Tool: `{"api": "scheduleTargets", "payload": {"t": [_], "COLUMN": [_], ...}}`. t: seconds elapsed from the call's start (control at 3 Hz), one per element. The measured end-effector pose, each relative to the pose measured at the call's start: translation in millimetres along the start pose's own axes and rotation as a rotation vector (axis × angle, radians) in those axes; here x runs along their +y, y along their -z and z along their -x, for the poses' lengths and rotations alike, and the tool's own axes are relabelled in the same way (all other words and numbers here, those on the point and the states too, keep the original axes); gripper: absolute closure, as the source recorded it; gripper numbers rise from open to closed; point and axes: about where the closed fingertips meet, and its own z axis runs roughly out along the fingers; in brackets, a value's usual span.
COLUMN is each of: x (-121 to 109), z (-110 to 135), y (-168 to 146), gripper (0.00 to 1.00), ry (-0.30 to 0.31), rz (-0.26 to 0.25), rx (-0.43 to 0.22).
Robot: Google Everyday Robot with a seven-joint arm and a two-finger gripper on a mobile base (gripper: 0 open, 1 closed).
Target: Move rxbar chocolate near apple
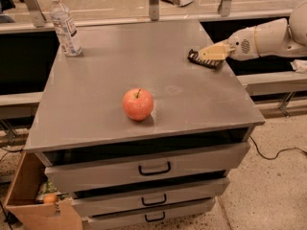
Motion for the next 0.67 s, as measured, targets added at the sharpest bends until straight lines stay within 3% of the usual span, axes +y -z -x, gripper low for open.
{"api": "scheduleTargets", "payload": {"t": [0.33, 0.67], "x": [-30, -53], "z": [4, 1], "y": [-8, -10], "gripper": [0.29, 0.05], "ry": [0.062, 0.109], "rz": [0.014, 0.015], "rx": [-0.053, -0.055]}}
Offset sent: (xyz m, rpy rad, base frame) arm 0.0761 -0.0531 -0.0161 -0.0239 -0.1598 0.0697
